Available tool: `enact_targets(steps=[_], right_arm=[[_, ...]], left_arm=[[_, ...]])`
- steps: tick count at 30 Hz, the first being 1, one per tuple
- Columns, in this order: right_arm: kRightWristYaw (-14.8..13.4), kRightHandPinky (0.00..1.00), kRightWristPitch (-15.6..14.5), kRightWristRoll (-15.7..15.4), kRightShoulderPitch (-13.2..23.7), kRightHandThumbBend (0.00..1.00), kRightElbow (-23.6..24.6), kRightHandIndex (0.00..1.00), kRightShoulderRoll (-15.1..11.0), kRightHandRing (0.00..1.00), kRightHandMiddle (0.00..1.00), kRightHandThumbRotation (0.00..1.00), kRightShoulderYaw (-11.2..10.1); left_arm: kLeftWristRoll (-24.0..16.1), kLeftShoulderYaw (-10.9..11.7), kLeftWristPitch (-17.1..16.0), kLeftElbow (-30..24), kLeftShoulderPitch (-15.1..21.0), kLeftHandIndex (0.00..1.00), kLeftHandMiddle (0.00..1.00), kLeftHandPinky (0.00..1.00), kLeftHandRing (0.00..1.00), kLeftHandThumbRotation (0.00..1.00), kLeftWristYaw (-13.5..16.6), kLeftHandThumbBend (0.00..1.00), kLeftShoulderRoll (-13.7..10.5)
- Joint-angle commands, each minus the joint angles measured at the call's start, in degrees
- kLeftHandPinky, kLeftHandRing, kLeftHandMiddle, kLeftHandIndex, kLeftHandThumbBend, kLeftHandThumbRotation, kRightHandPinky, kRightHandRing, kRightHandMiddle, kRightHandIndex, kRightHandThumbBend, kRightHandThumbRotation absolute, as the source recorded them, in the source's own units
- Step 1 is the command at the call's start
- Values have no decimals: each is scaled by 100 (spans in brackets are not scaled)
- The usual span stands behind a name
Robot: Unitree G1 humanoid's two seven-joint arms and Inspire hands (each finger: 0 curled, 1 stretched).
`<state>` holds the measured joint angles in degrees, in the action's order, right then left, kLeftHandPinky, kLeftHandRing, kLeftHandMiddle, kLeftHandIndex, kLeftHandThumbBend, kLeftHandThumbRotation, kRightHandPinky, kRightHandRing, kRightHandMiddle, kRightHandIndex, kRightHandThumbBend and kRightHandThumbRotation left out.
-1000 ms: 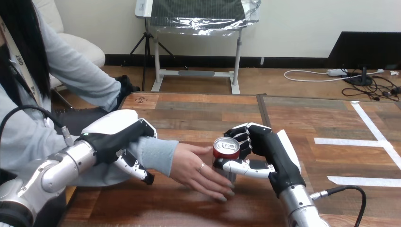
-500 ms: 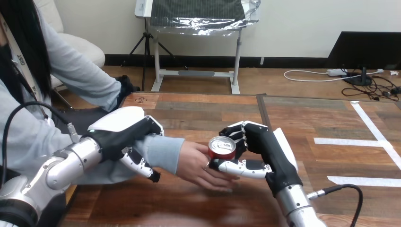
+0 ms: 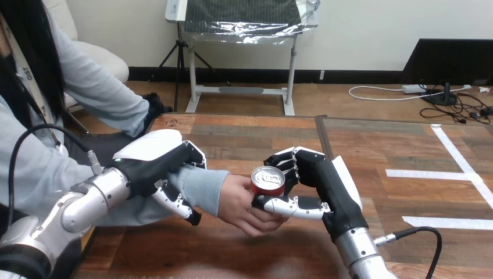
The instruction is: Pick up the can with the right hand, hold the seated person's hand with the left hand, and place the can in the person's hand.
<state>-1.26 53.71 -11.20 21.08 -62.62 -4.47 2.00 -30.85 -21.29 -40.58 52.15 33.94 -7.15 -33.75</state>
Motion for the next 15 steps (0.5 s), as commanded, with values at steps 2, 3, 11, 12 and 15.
enact_targets(steps=[2, 3, 11, 12, 15], right_arm=[[13, 35, 177, 91, 284, 75, 576, 53, 144, 41, 50, 0, 53], [16, 35, 174, 95, 281, 75, 595, 53, 145, 41, 50, 0, 53], [113, 35, 142, 188, 280, 74, 747, 53, 162, 41, 50, 0, 37], [119, 35, 137, 193, 280, 74, 757, 53, 162, 41, 50, 0, 33], [132, 35, 122, 214, 290, 74, 779, 53, 160, 42, 50, 0, 20]], left_arm=[[215, 199, -63, -276, 467, 39, 36, 23, 29, 0, 82, 86, 250], [215, 200, -61, -268, 469, 39, 36, 23, 29, 0, 83, 86, 259], [197, 215, -24, -252, 470, 39, 37, 24, 30, 0, 90, 86, 330], [193, 219, -31, -245, 470, 39, 37, 24, 30, 0, 98, 86, 336], [185, 230, -51, -226, 467, 39, 37, 24, 30, 0, 114, 87, 354]])
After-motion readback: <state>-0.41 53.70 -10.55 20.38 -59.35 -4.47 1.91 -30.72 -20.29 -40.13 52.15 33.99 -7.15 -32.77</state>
